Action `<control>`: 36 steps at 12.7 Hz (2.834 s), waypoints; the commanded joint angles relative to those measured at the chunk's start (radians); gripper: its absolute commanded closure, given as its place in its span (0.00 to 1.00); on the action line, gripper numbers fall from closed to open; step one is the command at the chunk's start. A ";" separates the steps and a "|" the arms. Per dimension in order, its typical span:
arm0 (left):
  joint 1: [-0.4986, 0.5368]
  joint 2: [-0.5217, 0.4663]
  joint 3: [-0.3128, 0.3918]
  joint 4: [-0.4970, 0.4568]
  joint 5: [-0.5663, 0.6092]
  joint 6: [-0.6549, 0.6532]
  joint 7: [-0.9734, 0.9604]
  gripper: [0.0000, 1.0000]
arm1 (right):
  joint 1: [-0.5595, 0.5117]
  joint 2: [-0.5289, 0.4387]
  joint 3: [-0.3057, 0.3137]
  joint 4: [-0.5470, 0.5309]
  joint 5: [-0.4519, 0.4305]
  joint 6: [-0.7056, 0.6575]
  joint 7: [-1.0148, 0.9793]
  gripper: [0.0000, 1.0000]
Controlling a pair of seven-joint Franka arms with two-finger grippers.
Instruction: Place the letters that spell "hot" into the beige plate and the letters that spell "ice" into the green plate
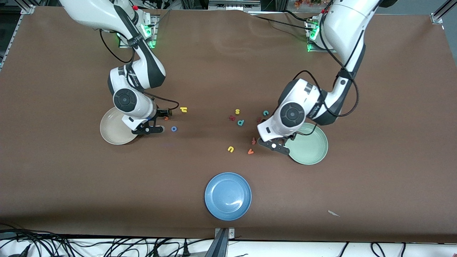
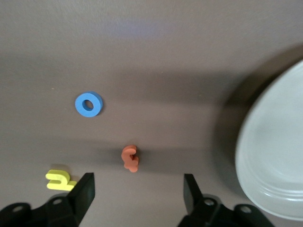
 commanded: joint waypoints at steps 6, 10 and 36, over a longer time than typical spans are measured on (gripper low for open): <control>-0.048 -0.055 -0.020 -0.231 -0.014 0.228 -0.092 0.29 | -0.005 0.042 0.023 -0.043 0.017 0.082 -0.023 0.29; -0.052 -0.078 -0.038 -0.289 -0.014 0.248 -0.136 0.41 | -0.005 0.062 0.023 -0.041 0.017 0.110 -0.022 0.35; 0.244 -0.100 -0.046 -0.219 0.026 0.135 0.175 0.00 | -0.068 0.036 -0.212 0.124 -0.038 -0.189 -0.219 1.00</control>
